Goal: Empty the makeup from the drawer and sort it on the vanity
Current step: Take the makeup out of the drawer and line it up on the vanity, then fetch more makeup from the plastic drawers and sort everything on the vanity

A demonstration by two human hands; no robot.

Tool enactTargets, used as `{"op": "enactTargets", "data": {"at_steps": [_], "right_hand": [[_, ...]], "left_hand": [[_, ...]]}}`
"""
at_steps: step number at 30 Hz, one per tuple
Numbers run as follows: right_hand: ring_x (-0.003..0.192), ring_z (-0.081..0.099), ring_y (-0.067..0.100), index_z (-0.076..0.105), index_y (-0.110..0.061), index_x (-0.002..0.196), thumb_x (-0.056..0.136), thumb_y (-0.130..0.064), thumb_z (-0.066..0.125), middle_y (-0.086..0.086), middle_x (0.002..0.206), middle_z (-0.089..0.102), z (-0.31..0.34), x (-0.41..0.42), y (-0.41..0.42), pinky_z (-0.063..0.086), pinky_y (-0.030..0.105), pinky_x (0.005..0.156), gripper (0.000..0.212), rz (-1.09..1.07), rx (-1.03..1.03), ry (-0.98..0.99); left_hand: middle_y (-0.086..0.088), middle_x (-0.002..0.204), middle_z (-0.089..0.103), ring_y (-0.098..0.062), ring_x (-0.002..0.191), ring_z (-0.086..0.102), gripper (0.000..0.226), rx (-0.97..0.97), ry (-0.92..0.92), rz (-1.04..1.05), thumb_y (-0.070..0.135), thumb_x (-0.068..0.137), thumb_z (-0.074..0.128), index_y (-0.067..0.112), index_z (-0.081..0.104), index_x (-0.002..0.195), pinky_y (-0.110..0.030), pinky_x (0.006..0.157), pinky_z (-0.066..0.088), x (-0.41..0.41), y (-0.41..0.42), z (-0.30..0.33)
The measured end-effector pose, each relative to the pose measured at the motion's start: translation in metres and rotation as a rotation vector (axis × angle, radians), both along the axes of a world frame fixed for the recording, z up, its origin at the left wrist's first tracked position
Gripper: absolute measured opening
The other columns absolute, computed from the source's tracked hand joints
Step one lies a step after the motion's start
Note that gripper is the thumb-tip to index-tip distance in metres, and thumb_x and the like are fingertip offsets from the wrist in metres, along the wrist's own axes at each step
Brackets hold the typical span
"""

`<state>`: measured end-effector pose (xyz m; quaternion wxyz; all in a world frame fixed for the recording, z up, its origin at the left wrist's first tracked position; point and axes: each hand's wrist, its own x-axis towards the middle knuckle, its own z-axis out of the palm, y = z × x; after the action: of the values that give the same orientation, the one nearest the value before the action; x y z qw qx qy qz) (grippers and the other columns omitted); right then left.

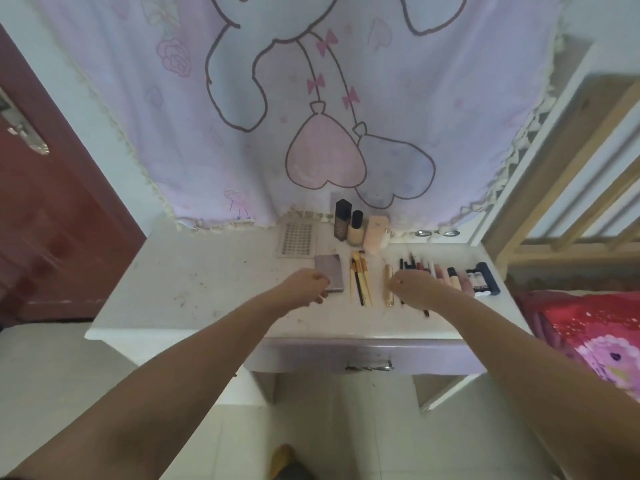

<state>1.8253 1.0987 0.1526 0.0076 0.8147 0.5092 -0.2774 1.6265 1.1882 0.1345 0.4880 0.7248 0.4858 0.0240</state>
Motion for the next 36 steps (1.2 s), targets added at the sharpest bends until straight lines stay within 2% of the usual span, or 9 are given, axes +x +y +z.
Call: {"op": "enactTargets", "data": {"at_steps": [7,10,13,18,21,25,30,33,36], "right_hand": [[0.146,0.014,0.025,0.029,-0.023,0.147,0.099,-0.044,0.028,0.007,0.157,0.021,0.007,-0.025,-0.003,0.007,0.057,0.114,0.052,0.013,0.628,-0.504],[0.143,0.022,0.032,0.035,-0.02,0.146,0.096,-0.048,0.023,0.013,0.153,0.028,0.011,-0.032,-0.018,0.016,0.064,0.109,0.058,-0.013,0.651,-0.63],[0.141,0.025,0.035,0.035,-0.019,0.145,0.095,-0.049,0.025,0.014,0.152,0.03,0.011,-0.034,-0.033,0.022,0.069,0.106,0.059,-0.09,0.599,-0.69],[0.144,0.016,0.033,0.022,-0.023,0.149,0.094,-0.052,0.014,0.011,0.156,0.021,-0.002,-0.054,-0.063,0.01,0.067,0.108,0.063,-0.307,0.426,-0.75],[0.146,0.0,0.03,0.002,-0.026,0.15,0.094,-0.053,0.006,0.009,0.159,0.005,-0.018,-0.079,-0.086,-0.002,0.065,0.109,0.063,-0.451,0.32,-0.788],[0.142,0.02,0.032,0.025,-0.021,0.147,0.093,-0.051,0.021,0.012,0.154,0.026,-0.025,-0.125,-0.136,0.015,0.068,0.106,0.062,-0.634,0.258,-0.785],[0.139,0.031,0.034,0.036,-0.02,0.144,0.091,-0.048,0.021,0.014,0.15,0.035,-0.041,-0.194,-0.23,0.02,0.07,0.103,0.062,-0.902,0.142,-0.719],[0.142,0.024,0.031,0.033,-0.023,0.146,0.092,-0.051,0.017,0.011,0.154,0.028,-0.054,-0.249,-0.294,0.013,0.067,0.107,0.063,-1.124,0.056,-0.665],[0.147,-0.003,0.025,0.008,-0.029,0.151,0.092,-0.055,0.008,0.004,0.16,0.002,-0.072,-0.319,-0.36,-0.008,0.062,0.11,0.063,-1.361,-0.023,-0.627]], "left_hand": [[-0.005,0.135,0.05,-0.023,0.125,0.043,0.04,0.991,0.005,-0.142,0.033,0.098,0.039,0.018,0.046,0.134,-0.037,0.105,0.031,0.025,0.002,0.038],[-0.009,0.149,0.034,-0.026,0.139,0.027,0.053,1.14,0.121,-0.23,0.041,0.097,0.04,0.019,0.033,0.144,-0.051,0.113,0.02,0.029,0.003,0.033],[-0.017,0.139,0.048,-0.032,0.131,0.043,0.057,1.281,0.05,-0.344,0.041,0.089,0.056,0.011,0.048,0.136,-0.058,0.104,0.032,0.033,0.001,0.031],[-0.012,0.152,0.029,-0.03,0.143,0.021,0.062,1.218,-0.053,-0.572,0.045,0.095,0.042,0.014,0.028,0.147,-0.058,0.113,0.013,0.034,0.006,0.015],[-0.013,0.149,0.035,-0.031,0.14,0.028,0.061,1.204,-0.128,-0.73,0.043,0.093,0.047,0.012,0.035,0.144,-0.06,0.111,0.014,0.031,-0.003,0.01],[-0.016,0.134,0.052,-0.032,0.127,0.048,0.058,1.191,-0.26,-0.898,0.042,0.086,0.043,0.009,0.051,0.133,-0.063,0.1,0.033,0.032,-0.041,0.009],[-0.017,0.133,0.054,-0.033,0.124,0.051,0.062,1.173,-0.426,-1.186,0.035,0.078,0.072,0.007,0.054,0.131,-0.064,0.097,0.035,0.027,-0.124,-0.01],[-0.018,0.145,0.039,-0.034,0.136,0.036,0.064,1.095,-0.48,-1.377,0.038,0.087,0.061,0.009,0.041,0.141,-0.058,0.109,0.018,0.009,-0.186,-0.024],[-0.011,0.157,0.014,-0.024,0.145,0.008,0.064,1.065,-0.439,-1.617,0.046,0.096,0.035,0.02,0.015,0.15,-0.055,0.113,0.001,-0.019,-0.253,-0.043]]}}
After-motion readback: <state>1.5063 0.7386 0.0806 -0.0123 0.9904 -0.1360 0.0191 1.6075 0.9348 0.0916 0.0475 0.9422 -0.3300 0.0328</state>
